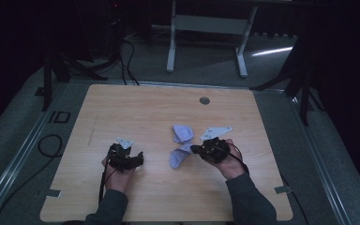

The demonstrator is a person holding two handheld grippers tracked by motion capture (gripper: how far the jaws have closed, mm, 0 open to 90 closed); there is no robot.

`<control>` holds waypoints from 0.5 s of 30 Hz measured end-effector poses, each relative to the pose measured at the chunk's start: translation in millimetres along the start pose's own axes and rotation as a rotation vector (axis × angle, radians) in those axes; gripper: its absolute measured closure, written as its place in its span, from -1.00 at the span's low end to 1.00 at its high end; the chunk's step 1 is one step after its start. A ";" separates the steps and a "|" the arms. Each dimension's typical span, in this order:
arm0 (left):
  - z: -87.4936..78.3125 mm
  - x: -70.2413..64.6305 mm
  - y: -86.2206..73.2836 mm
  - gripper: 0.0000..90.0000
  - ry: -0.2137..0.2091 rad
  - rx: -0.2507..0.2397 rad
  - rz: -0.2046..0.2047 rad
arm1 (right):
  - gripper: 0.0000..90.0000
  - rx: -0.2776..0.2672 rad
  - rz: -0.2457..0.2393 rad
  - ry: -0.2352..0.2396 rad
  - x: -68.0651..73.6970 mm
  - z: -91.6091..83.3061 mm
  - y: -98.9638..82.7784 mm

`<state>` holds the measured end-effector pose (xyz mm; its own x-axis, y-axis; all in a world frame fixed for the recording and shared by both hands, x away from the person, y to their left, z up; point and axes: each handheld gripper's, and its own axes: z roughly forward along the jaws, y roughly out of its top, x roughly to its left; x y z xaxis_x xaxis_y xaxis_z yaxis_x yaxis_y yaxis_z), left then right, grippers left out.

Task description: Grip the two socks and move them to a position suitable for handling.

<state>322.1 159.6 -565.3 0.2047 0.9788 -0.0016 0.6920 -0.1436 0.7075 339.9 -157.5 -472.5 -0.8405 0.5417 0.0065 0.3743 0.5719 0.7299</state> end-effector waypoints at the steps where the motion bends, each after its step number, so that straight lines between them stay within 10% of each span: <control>1: 0.0 0.0 0.0 -0.41 0.000 0.000 0.000 | 0.98 0.000 0.000 0.000 0.0 0.0 0.0; 15: -0.1 0.0 0.0 -0.41 0.001 0.002 0.003 | 0.98 0.023 0.029 -0.015 -16.6 -20.1 -28.4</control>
<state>322.1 159.7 -565.3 0.2059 0.9786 0.0010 0.6926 -0.1464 0.7063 335.3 -195.1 -479.6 -0.8230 0.5678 0.0171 0.4079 0.5697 0.7135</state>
